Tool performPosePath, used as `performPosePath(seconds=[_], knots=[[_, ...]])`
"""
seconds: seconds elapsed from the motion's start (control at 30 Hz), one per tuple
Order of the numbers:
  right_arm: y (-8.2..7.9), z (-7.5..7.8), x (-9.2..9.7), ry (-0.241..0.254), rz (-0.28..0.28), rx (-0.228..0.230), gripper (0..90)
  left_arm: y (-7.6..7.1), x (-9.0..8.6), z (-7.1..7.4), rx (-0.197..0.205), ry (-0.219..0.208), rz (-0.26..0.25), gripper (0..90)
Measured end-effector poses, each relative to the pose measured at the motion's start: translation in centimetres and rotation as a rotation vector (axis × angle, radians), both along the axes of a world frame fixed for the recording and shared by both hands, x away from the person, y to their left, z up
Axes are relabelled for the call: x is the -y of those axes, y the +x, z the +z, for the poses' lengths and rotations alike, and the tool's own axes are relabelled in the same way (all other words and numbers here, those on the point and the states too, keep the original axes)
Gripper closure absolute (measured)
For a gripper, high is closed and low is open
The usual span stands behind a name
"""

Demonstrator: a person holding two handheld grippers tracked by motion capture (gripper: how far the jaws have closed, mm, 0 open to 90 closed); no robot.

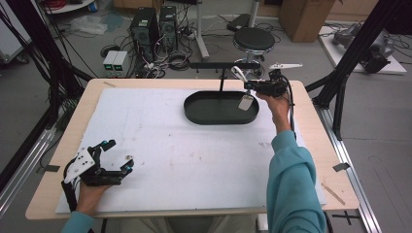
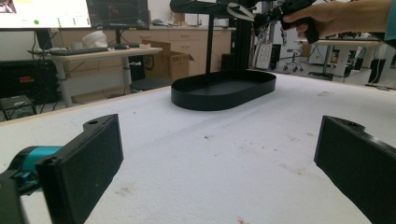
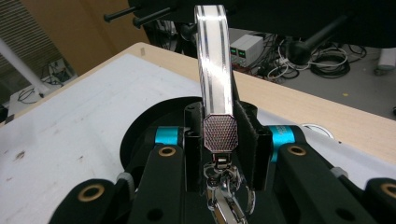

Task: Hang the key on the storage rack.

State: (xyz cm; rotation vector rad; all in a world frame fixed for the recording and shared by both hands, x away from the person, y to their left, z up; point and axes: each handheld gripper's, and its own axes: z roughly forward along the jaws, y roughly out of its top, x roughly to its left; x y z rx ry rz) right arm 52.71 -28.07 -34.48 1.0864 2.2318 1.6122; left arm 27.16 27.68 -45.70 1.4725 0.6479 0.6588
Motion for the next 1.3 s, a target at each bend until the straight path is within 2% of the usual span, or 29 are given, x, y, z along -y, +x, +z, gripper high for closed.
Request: performPosePath(seconds=[0.17,0.57,0.7,0.8,0.9,0.97,1.03,1.2,1.3], knots=[[0.2,-0.4,-0.4,0.014,-0.023,-0.011,74.5,0.0,0.0,0.0,0.007,-0.002,0.0,1.7],[0.5,-0.8,-1.3,-0.035,-0.055,-0.006,72.7,-0.1,-0.1,-0.1,0.01,-0.012,0.0,1.7],[0.5,-0.9,-1.3,-0.031,-0.067,-0.01,65.0,-0.1,-0.1,-0.1,0.011,-0.012,-0.001,1.7],[0.3,-0.7,-1.4,-0.055,-0.063,0.007,61.3,-0.1,-0.1,-0.1,0.011,-0.011,0.0,1.7],[-0.4,-0.4,-1.5,-0.068,-0.071,0.034,51.2,-0.1,-0.1,-0.1,0.012,-0.011,0.0,1.7],[-1.2,-0.3,-1.4,-0.057,-0.081,0.058,40.7,-0.1,-0.1,-0.1,0.009,-0.012,0.0,1.7],[-2.0,-0.4,-1.4,-0.058,-0.09,0.056,28.8,0.0,-0.1,0.0,0.005,-0.012,-0.002,1.7],[-5.3,-0.5,-1.2,-0.057,-0.122,0.126,0.5,0.0,0.0,0.0,0.003,-0.009,0.001,1.7],[-7.6,-0.4,-0.8,-0.045,-0.124,0.173,0.6,0.0,0.0,0.0,0.008,0.002,0.0,1.7]])
